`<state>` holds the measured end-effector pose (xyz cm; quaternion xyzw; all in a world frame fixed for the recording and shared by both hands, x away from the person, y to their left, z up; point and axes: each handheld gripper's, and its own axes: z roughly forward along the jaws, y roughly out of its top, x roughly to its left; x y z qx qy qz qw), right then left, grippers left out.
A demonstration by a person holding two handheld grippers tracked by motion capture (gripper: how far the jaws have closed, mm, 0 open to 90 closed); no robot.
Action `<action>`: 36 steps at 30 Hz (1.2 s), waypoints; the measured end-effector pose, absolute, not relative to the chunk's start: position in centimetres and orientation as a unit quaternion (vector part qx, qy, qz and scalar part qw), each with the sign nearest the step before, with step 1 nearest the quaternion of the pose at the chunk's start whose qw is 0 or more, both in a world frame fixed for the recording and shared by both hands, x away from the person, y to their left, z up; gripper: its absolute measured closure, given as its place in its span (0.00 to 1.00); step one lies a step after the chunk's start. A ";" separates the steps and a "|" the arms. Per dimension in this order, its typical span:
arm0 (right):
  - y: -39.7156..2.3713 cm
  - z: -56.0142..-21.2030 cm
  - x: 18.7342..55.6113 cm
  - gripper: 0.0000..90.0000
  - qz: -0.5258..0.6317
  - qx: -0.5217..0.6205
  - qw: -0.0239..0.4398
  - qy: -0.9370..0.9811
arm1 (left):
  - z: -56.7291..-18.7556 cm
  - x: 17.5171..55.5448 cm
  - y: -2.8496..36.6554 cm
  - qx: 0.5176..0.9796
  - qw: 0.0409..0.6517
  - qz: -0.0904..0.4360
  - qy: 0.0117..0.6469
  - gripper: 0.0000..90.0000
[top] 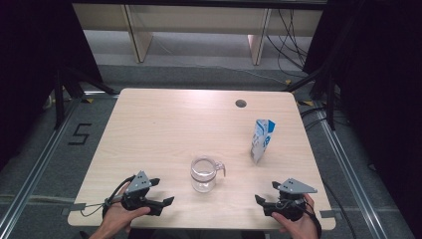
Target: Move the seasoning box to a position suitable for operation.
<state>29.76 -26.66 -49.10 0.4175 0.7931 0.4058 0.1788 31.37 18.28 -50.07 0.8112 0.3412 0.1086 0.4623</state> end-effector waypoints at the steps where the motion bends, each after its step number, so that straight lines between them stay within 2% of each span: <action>1: -26.6 -49.1 29.7 0.22 0.407 0.420 0.176 0.792 | -50.1 31.4 18.3 0.809 0.466 0.117 0.339 0.17; 4: -26.5 -49.0 29.6 0.23 0.410 0.426 0.165 0.790 | -50.0 31.4 18.4 0.811 0.461 0.117 0.342 0.17; 6: -26.6 -49.0 29.8 0.23 0.412 0.409 0.179 0.794 | -50.1 31.4 18.4 0.810 0.465 0.114 0.338 0.17; 7: -26.4 -48.9 29.7 0.24 0.415 0.419 0.164 0.791 | -50.1 31.4 18.4 0.810 0.465 0.115 0.338 0.17; 10: -26.4 -48.9 29.9 0.28 0.423 0.402 0.169 0.794 | -50.1 31.4 18.4 0.810 0.464 0.117 0.339 0.17; 11: -26.3 -48.7 29.9 0.36 0.427 0.395 0.166 0.796 | -50.0 31.4 18.4 0.811 0.462 0.115 0.339 0.17; 12: -26.3 -48.7 29.9 0.36 0.427 0.395 0.166 0.796 | -50.0 31.4 18.4 0.811 0.462 0.115 0.339 0.17; 16: -25.8 -48.4 30.2 0.51 0.445 0.373 0.154 0.799 | -50.0 31.4 18.4 0.809 0.460 0.120 0.345 0.17; 17: -25.8 -48.4 30.6 0.55 0.452 0.355 0.158 0.803 | -49.9 31.4 18.5 0.810 0.459 0.121 0.343 0.17; 18: -25.8 -48.4 30.6 0.55 0.452 0.355 0.158 0.803 | -49.9 31.4 18.5 0.810 0.459 0.121 0.343 0.17; 19: -25.4 -48.1 31.0 0.65 0.459 0.327 0.176 0.807 | -49.9 31.4 18.4 0.809 0.461 0.120 0.345 0.17; 26: -23.5 -47.6 32.4 0.90 0.470 0.295 0.187 0.811 | -50.0 31.4 18.4 0.806 0.466 0.119 0.344 0.17; 30: -22.3 -47.4 33.5 0.98 0.472 0.269 0.199 0.816 | -50.0 31.5 18.5 0.806 0.467 0.123 0.342 0.17; 36: -20.7 -47.8 35.5 1.00 0.470 0.264 0.191 0.821 | -49.9 31.4 18.5 0.803 0.470 0.123 0.344 0.18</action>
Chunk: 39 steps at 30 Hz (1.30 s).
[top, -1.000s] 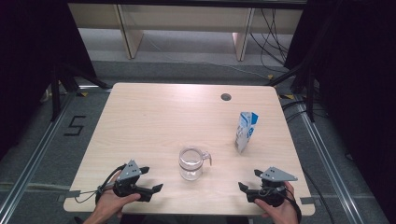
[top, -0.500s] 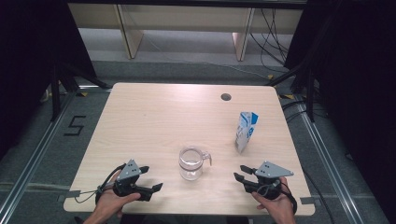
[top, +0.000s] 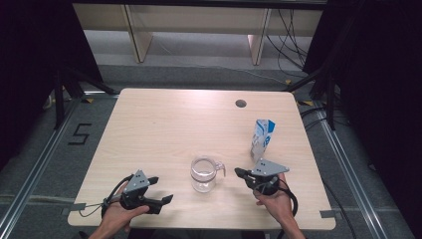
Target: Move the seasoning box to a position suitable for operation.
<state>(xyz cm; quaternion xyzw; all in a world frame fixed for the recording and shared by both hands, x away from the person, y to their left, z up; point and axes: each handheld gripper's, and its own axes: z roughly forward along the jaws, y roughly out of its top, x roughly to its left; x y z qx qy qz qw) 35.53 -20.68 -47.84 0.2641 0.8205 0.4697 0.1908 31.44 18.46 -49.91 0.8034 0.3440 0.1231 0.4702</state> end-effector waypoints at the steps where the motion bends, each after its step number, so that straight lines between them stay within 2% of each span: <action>1: -20.5 -47.8 35.9 1.00 0.466 0.261 0.188 0.824 | -49.9 31.4 18.5 0.804 0.470 0.124 0.344 0.18; 18: -18.2 -48.4 40.1 1.00 0.476 0.230 0.167 0.833 | -49.9 31.5 18.5 0.805 0.470 0.119 0.341 0.18; 30: -17.9 -48.3 39.5 1.00 0.491 0.197 0.125 0.839 | -49.9 31.3 18.4 0.803 0.468 0.116 0.349 0.18; 39: -18.2 -47.9 37.7 1.00 0.484 0.205 0.118 0.842 | -49.8 31.4 18.5 0.808 0.462 0.124 0.343 0.18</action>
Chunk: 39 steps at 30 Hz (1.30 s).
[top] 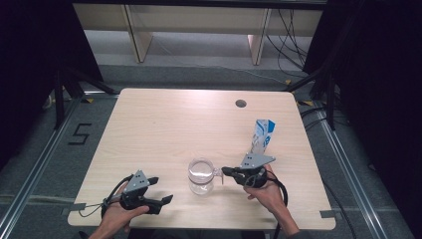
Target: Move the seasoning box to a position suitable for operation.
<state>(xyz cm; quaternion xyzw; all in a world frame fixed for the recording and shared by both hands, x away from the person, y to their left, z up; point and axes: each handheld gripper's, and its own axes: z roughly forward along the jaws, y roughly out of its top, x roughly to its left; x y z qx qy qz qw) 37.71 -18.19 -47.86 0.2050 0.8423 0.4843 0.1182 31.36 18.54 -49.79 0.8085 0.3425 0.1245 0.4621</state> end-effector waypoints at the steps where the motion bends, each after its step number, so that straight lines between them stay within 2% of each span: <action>1: -18.1 -47.9 37.5 1.00 0.484 0.207 0.121 0.842 | -49.8 31.4 18.5 0.807 0.466 0.121 0.341 0.18; 4: -17.9 -48.0 36.5 1.00 0.474 0.216 0.109 0.846 | -49.8 31.4 18.5 0.807 0.467 0.122 0.341 0.18; 20: -15.4 -47.8 32.3 1.00 0.463 0.186 0.124 0.858 | -49.8 31.2 18.5 0.807 0.467 0.122 0.340 0.20; 39: -11.8 -48.0 30.3 1.00 0.456 0.170 0.103 0.867 | -49.6 30.5 18.5 0.809 0.466 0.117 0.339 0.22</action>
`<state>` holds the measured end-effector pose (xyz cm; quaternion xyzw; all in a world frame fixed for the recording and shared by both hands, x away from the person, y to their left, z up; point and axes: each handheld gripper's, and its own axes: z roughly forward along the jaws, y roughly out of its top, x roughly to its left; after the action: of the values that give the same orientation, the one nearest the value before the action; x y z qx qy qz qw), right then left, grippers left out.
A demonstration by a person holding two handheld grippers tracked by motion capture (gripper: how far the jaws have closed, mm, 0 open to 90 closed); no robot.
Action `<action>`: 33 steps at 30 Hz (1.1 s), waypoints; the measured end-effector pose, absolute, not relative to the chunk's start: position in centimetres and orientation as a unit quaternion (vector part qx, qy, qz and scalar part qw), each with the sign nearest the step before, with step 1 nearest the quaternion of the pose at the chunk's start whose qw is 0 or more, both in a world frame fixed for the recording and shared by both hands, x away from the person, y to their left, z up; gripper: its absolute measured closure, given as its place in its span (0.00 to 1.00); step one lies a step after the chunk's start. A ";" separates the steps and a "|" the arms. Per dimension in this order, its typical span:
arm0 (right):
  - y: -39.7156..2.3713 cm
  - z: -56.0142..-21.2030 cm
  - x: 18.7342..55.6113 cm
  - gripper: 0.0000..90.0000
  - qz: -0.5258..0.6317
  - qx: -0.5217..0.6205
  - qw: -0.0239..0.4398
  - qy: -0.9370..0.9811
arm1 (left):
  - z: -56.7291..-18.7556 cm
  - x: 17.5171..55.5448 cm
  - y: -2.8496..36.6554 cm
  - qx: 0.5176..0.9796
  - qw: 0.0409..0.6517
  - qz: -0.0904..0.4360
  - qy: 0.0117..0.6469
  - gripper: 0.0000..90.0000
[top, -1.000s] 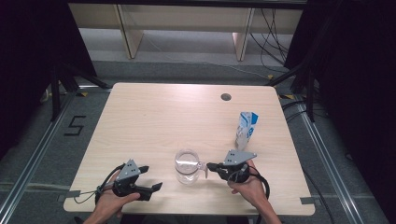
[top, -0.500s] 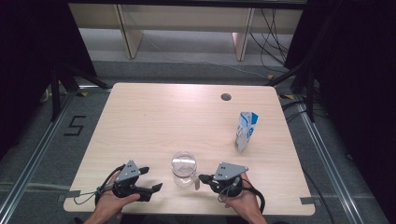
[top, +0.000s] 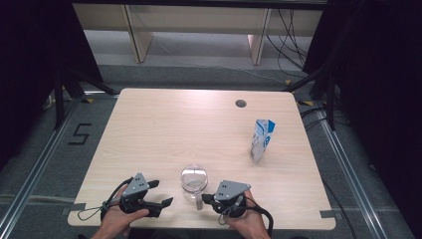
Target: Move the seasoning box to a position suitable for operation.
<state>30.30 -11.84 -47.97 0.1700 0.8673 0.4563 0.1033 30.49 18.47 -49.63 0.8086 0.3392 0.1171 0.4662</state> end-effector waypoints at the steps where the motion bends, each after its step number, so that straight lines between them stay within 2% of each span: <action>1: -11.7 -48.0 30.2 1.00 0.457 0.171 0.104 0.867 | -49.6 30.5 18.5 0.809 0.466 0.117 0.339 0.22; 8: -11.1 -47.9 30.1 1.00 0.459 0.169 0.097 0.867 | -49.6 30.2 18.4 0.807 0.468 0.116 0.341 0.22; 14: -11.7 -47.9 30.1 0.95 0.463 0.175 0.096 0.863 | -49.6 29.8 18.2 0.804 0.474 0.101 0.344 0.23; 17: -13.3 -47.6 30.0 0.92 0.467 0.200 0.099 0.856 | -49.5 29.3 17.9 0.803 0.482 0.095 0.339 0.27; 20: -15.0 -47.4 30.0 0.89 0.467 0.225 0.109 0.848 | -49.4 28.8 17.4 0.807 0.490 0.068 0.322 0.32; 24: -16.9 -47.5 30.0 0.88 0.465 0.249 0.122 0.841 | -49.3 28.0 16.5 0.808 0.498 0.053 0.310 0.44; 27: -18.8 -47.6 29.9 0.85 0.464 0.266 0.128 0.835 | -49.2 27.0 15.1 0.806 0.506 0.042 0.304 0.45; 33: -20.0 -47.4 29.6 0.84 0.462 0.296 0.121 0.827 | -49.3 27.0 13.7 0.803 0.516 0.032 0.297 0.51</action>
<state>29.57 -20.03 -47.44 0.2962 0.8269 0.4625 0.1207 27.05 13.75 -49.26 0.8027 0.2968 0.0325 0.5163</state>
